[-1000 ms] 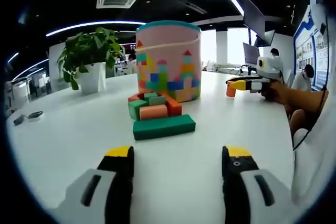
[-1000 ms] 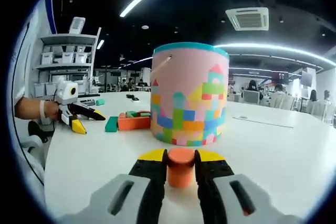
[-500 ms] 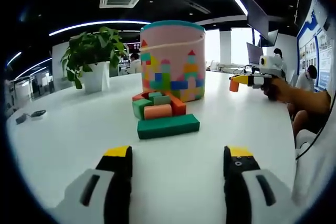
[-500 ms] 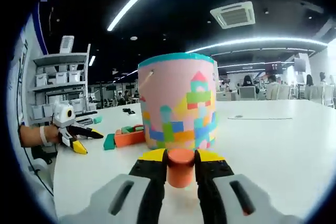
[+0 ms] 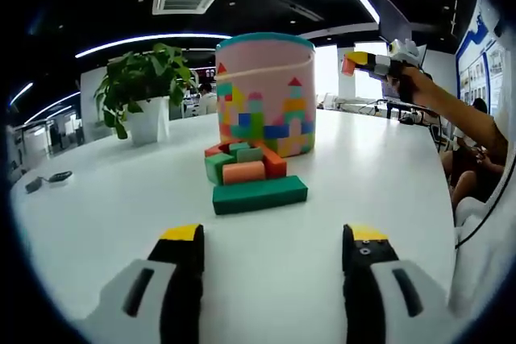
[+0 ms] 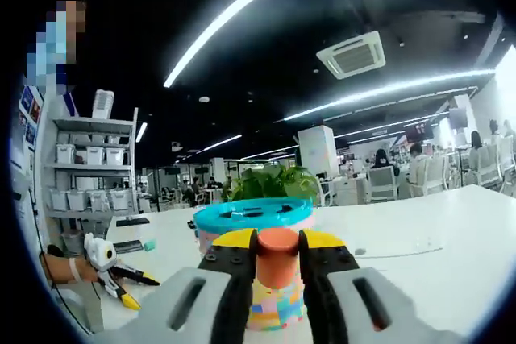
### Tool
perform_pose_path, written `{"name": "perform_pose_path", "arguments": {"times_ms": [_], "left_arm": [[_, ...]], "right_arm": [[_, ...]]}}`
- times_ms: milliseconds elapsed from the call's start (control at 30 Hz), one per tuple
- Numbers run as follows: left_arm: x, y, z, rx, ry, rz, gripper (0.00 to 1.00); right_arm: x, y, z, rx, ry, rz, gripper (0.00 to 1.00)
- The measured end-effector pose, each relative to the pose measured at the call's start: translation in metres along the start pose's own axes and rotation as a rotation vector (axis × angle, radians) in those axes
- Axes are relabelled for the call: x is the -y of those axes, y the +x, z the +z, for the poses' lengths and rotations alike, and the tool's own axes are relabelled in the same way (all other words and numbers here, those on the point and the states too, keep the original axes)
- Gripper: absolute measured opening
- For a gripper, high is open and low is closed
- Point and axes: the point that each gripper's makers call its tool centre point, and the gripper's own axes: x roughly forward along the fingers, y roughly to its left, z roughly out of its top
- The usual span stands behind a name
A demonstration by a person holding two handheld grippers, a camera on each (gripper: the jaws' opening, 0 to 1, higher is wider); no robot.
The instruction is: Arrange the toys in the designated storage area by placing each visible toy with the group until no toy remains scattered across the table.
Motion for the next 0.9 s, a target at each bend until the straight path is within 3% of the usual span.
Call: {"name": "perform_pose_path", "arguments": {"times_ms": [167,300,567,733,900], "left_arm": [[-0.002,-0.001,0.002,0.002,0.002,0.021,0.71],[-0.002,-0.001,0.001,0.0,-0.002,0.018,0.71],[-0.002,-0.002,0.002,0.001,0.001,0.021,0.71],[-0.002,-0.001,0.002,0.002,0.002,0.02,0.71],[-0.002,-0.002,0.002,0.002,0.004,0.024,0.71]], "right_arm": [[-0.008,0.024,0.029,0.02,-0.041,0.034,0.2],[-0.023,0.05,0.04,0.017,-0.075,0.087,0.2],[-0.043,0.095,0.035,-0.026,-0.094,0.158,0.2],[-0.045,0.123,0.024,-0.061,-0.084,0.17,0.2],[-0.049,0.135,0.011,-0.097,-0.089,0.179,0.2]]}}
